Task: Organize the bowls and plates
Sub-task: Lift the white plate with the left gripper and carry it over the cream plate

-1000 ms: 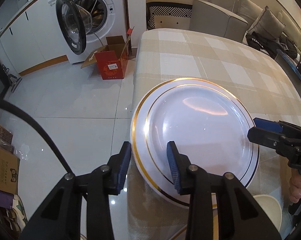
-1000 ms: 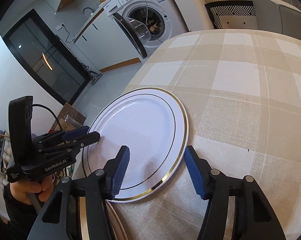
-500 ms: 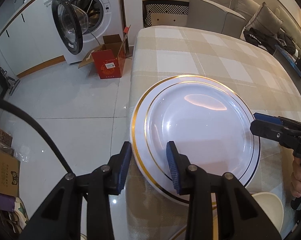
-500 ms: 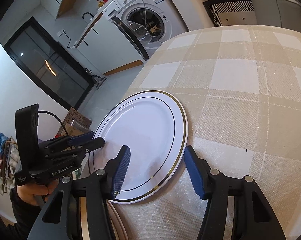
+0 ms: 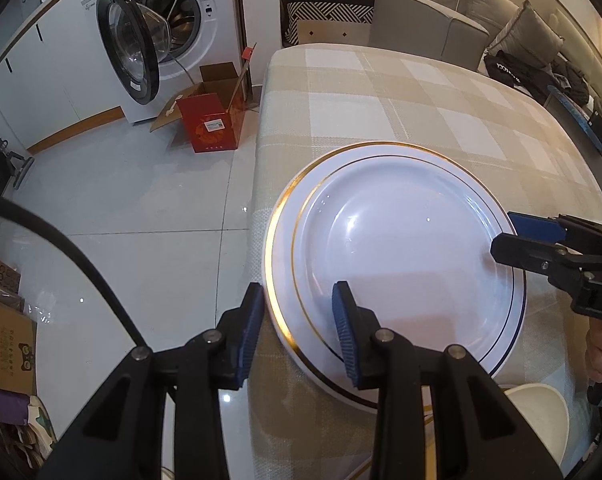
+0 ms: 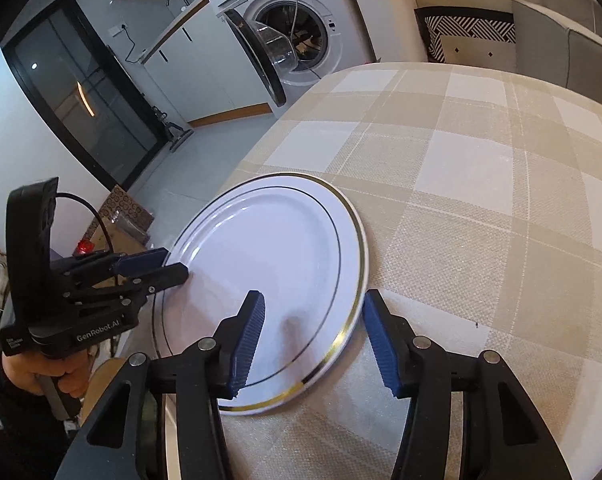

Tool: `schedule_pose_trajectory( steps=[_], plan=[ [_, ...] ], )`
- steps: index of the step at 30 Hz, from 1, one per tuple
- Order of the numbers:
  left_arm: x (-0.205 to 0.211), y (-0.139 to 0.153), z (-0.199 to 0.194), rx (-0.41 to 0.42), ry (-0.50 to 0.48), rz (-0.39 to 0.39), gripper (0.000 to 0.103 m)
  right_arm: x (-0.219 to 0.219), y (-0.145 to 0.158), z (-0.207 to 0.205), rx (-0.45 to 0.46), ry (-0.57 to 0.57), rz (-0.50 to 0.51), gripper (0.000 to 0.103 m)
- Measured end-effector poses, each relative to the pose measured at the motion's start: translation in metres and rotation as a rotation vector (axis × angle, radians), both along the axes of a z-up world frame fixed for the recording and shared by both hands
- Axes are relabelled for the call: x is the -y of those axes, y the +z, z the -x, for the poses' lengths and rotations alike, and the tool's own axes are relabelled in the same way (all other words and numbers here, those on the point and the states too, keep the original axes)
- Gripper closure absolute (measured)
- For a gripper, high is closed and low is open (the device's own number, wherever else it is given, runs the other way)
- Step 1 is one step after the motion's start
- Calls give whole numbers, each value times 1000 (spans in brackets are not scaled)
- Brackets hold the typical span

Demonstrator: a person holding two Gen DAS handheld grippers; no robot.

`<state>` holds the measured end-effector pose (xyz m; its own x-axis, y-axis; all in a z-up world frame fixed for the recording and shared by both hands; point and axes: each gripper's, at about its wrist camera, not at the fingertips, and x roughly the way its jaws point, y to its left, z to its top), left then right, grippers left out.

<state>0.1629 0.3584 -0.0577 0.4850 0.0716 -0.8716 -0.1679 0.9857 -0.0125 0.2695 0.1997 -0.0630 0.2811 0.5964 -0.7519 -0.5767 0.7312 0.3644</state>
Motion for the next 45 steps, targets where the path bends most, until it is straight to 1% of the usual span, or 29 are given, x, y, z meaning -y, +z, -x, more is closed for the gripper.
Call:
schedule_pose_trajectory(
  steps=[3,8,11,15,25,45],
  plan=[
    [4,1,0,1,-5,-27,69,2,0,-1,-4,-2,-23,50],
    [5,6,4,24,13,-53,69,-6,1,12,68,22,21,50],
    [5,9,6,35,11,-58,70,-7,3,14,87,20,24,51],
    [7,14,9,56,14,-73,70,-5,8,17,119,12,21,53],
    [16,33,21,105,13,-99,70,2,15,24,133,3,21,53],
    [30,76,35,190,11,-110,70,21,61,37,213,-23,-19,54]
  ],
)
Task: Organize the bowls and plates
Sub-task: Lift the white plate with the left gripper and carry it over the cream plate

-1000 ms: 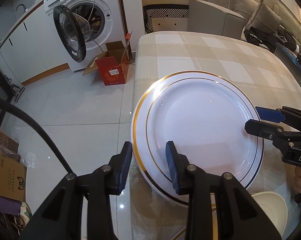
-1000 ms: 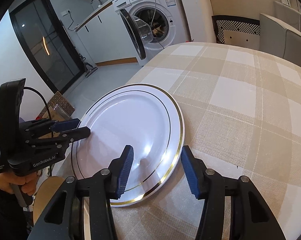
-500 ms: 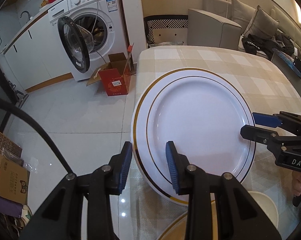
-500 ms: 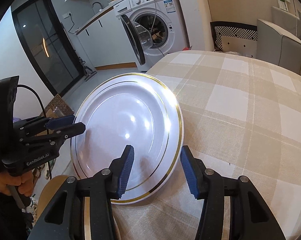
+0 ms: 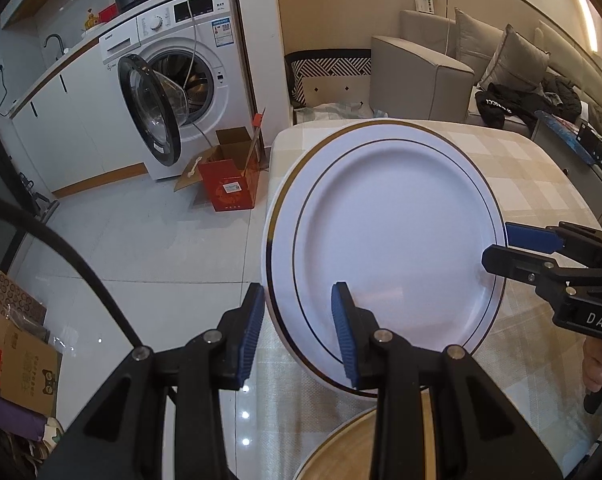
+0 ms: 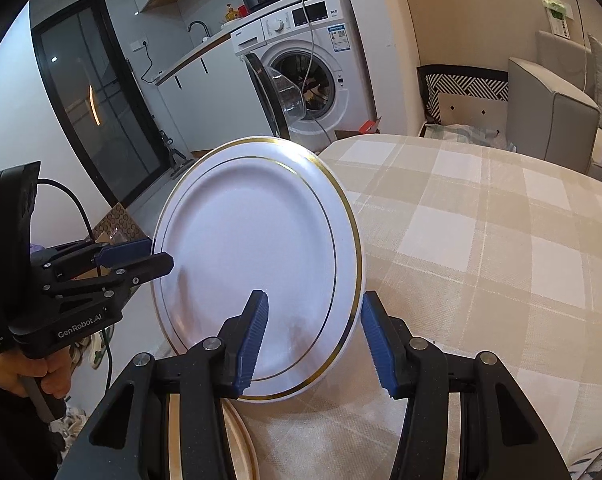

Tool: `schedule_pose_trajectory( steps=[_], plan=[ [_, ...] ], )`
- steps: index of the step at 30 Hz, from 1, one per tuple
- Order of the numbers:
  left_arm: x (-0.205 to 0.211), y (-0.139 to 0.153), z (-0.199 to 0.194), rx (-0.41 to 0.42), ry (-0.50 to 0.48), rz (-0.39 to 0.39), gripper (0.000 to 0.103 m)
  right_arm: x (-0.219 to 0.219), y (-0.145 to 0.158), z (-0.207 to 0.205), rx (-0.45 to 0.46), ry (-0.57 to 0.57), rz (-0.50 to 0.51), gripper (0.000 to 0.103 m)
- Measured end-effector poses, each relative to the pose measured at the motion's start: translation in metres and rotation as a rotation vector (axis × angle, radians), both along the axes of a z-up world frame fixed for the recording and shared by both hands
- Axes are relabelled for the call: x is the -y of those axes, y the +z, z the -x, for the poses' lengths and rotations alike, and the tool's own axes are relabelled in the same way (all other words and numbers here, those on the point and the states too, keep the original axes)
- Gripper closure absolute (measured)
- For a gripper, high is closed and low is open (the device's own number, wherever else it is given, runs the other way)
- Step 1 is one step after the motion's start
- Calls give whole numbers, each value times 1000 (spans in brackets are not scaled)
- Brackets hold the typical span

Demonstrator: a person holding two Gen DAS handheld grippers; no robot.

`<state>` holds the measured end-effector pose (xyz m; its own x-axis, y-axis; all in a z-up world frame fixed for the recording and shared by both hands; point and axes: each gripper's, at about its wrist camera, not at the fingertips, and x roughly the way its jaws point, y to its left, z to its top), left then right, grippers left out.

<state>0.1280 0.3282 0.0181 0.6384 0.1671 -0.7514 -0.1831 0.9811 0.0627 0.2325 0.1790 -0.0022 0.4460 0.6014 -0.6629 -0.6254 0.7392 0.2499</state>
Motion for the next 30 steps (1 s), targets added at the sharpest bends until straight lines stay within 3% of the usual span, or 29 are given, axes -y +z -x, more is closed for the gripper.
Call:
schedule_pose_trajectory(
  steps=[16,30],
  plan=[
    [9,23,29,42,13,-16,70,9,19,27,29,9,-8,53],
    [16,17,95,37,57,2,70,10,22,96,36,65,8,53]
  ],
)
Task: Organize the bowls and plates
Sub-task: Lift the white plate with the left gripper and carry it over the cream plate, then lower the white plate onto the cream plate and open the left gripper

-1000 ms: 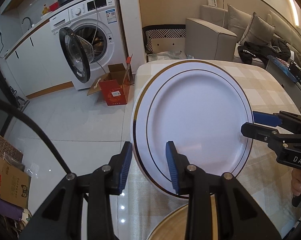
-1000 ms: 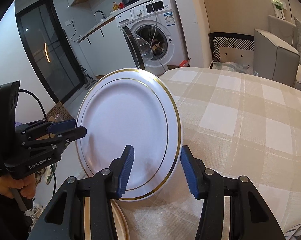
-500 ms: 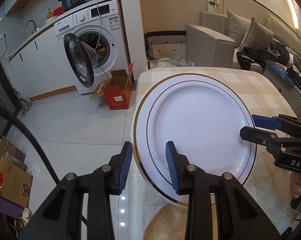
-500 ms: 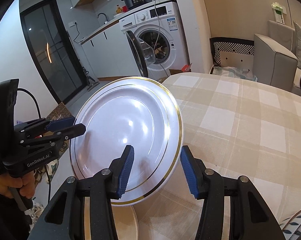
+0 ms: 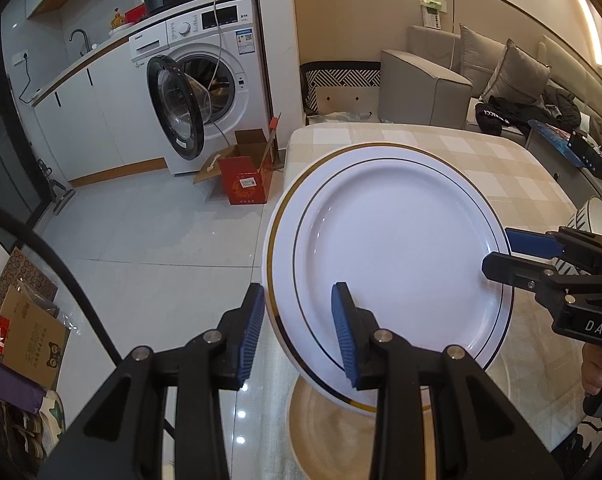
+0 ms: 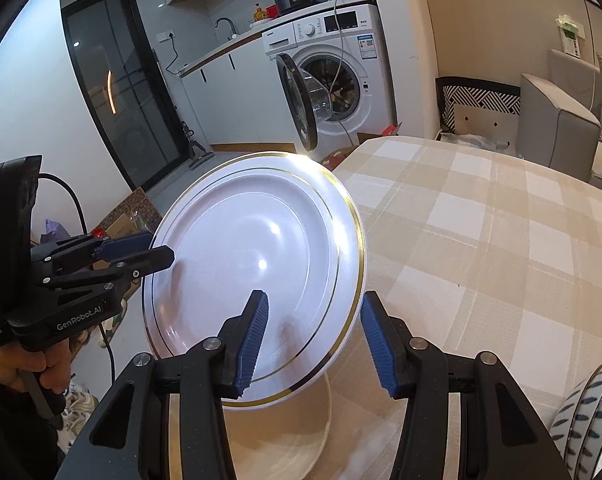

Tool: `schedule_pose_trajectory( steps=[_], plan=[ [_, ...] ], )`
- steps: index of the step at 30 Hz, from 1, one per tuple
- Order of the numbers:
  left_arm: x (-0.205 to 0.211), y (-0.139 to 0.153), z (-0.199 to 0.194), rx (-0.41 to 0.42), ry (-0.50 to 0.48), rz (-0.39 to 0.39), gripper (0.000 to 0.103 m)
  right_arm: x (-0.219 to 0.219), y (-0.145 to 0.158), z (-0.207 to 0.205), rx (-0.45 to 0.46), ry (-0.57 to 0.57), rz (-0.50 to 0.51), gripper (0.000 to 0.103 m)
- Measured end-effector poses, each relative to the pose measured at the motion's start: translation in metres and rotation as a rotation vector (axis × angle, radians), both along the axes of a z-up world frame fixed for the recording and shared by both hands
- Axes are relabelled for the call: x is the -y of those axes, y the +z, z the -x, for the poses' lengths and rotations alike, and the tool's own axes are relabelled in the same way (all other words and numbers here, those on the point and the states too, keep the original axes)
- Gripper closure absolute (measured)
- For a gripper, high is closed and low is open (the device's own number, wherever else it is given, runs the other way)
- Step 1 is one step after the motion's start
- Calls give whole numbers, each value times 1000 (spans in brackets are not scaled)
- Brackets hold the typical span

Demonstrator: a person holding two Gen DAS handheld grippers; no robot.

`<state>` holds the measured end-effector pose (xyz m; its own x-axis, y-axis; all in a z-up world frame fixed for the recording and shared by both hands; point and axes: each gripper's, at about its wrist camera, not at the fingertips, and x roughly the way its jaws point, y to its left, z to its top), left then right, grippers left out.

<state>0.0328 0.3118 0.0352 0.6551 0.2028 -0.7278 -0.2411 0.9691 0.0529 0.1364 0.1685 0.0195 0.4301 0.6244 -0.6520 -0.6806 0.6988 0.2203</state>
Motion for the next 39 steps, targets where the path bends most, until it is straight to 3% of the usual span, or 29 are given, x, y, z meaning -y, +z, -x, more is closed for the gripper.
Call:
schedule_pose_trajectory(
  steps=[15,28,39],
  plan=[
    [4,-32,57,-34,58,48,70,-2,-31,59,-44,63,55,53],
    [16,-52,60,-103,34,53,70,4,-53,69,-72,60,132,53],
    [17,-59,60,-151,12,69,70,-6,-53,74,-22,82,244,53]
  ],
)
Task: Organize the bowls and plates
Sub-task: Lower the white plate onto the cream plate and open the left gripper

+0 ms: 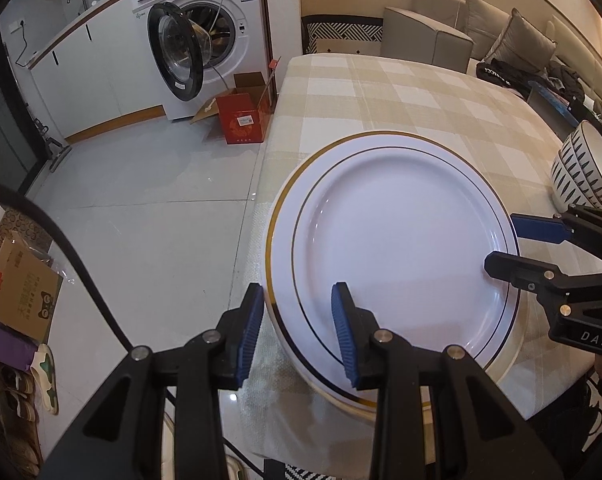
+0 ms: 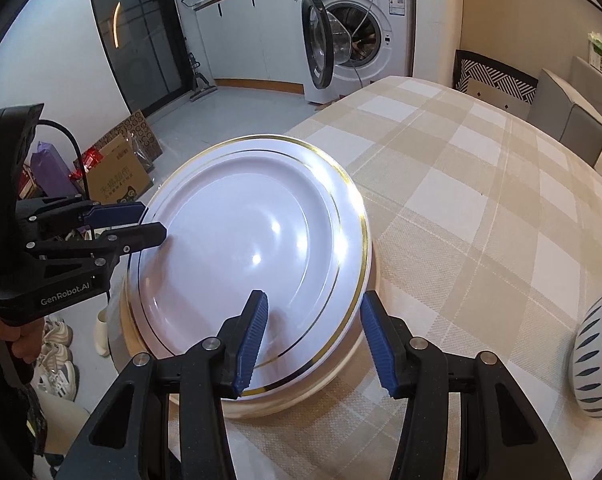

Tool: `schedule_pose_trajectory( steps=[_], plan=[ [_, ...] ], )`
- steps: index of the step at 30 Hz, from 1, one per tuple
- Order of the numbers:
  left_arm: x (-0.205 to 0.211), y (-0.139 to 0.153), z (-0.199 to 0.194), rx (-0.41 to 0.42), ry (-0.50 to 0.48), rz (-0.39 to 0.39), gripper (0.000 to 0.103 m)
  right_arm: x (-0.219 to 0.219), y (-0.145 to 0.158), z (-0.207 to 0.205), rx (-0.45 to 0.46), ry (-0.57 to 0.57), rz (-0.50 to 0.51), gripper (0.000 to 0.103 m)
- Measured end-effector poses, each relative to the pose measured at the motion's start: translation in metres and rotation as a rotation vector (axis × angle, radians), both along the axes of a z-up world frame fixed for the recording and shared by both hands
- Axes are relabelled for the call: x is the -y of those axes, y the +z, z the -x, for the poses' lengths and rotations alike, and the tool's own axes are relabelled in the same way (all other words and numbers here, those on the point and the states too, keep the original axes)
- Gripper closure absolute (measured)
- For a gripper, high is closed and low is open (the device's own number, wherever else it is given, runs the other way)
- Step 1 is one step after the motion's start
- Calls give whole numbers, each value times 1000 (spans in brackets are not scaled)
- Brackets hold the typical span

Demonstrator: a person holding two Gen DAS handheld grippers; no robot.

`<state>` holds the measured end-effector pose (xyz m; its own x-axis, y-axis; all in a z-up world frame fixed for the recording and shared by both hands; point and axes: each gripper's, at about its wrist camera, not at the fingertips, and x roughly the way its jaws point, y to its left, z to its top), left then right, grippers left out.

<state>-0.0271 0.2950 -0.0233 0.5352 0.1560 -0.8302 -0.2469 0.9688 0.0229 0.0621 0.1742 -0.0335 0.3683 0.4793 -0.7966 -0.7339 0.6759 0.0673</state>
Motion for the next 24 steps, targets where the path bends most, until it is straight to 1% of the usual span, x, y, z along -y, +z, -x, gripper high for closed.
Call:
schedule_pose_trajectory(
  steps=[3,7,8,9,10,12,15,21,24],
  plan=[
    [1,-1,0,-12,-14,9,70,-3,0,0,11,5,30,50],
    [-3,-2,2,-4,-12,32,65,-1,2,1,8,19,12,49],
    [-4,-2,4,-2,-9,33,62,0,3,1,10,22,10,44],
    [-5,-2,4,0,-6,34,61,0,4,2,13,31,7,37],
    [-6,-3,5,0,-2,36,61,0,5,3,22,37,5,36],
    [-7,-3,6,2,5,38,60,0,6,5,40,39,9,36],
    [-8,-5,7,3,9,41,56,0,6,4,46,42,9,35],
    [-13,-8,9,2,21,48,55,-7,1,4,71,52,51,35],
    [-17,-10,10,-2,27,50,55,-14,-3,6,105,66,91,31]
  ],
)
